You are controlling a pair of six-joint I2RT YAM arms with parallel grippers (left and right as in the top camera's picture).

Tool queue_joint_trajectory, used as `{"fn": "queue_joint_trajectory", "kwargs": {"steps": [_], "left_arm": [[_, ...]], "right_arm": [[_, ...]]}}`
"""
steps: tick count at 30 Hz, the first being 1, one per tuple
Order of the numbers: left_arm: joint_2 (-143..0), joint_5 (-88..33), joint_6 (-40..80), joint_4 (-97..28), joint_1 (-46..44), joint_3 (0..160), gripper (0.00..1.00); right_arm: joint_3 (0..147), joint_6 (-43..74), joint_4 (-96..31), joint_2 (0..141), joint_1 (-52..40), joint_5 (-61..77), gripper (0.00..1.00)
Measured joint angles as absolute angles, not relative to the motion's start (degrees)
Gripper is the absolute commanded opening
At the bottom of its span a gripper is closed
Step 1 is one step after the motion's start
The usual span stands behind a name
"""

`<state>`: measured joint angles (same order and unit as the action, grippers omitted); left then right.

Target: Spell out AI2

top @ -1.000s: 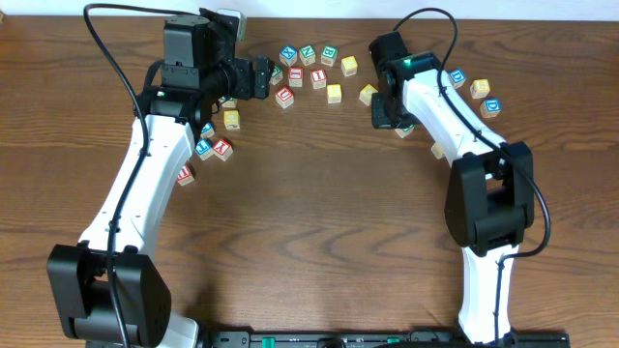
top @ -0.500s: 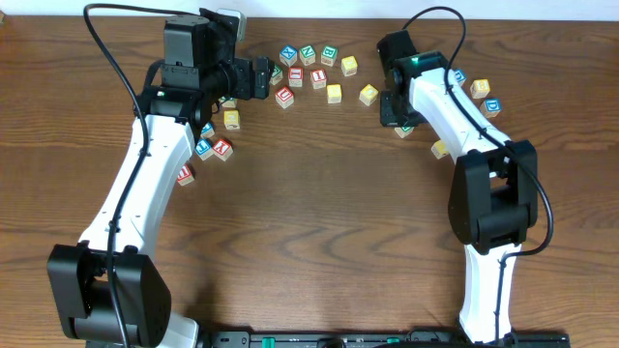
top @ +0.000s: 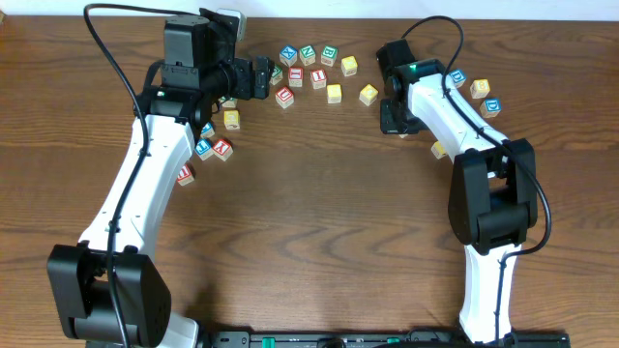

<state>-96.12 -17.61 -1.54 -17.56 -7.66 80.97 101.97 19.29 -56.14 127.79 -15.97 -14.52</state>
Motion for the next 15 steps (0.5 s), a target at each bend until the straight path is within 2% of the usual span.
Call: {"fn": "queue_joint_trajectory", "kwargs": {"steps": [15], "left_arm": [[-96.12, -17.61, -1.54, -17.56, -7.66, 80.97, 0.98]], "right_arm": [[100.73, 13.69, -52.07, 127.68, -20.27, -16.4, 0.01]]}}
